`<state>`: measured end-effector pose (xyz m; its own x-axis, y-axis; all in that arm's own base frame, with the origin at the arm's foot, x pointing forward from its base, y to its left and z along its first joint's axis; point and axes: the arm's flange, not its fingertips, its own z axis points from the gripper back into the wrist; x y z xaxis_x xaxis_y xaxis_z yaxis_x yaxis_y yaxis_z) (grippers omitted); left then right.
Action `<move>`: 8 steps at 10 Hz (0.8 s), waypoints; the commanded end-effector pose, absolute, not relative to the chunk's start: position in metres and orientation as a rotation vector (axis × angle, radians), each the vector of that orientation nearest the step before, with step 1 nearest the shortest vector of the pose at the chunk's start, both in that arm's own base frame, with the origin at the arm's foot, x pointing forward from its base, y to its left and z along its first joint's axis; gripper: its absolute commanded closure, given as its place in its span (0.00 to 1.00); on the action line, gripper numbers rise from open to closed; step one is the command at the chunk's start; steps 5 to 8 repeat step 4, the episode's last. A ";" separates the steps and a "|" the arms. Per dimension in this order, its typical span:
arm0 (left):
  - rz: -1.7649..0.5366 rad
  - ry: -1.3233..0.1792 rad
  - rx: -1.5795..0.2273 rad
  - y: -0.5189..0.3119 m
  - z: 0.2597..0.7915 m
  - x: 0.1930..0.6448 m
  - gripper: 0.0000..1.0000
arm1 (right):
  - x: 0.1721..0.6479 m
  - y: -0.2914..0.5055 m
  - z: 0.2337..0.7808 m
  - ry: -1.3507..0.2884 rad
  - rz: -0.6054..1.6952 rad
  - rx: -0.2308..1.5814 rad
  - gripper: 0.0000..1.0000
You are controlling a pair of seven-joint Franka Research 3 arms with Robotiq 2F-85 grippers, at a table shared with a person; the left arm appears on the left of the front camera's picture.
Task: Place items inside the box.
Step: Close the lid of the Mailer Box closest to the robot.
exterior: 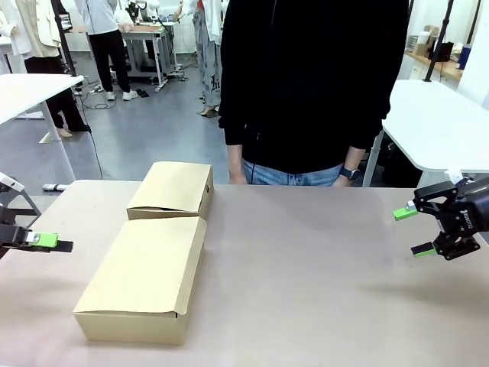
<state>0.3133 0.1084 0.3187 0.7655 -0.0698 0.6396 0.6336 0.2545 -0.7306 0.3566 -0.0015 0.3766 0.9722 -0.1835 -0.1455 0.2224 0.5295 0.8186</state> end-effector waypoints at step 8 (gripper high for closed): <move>-0.527 -0.568 -1.245 0.109 0.320 0.311 0.00 | 0.357 0.000 0.379 0.049 -0.261 0.996 0.00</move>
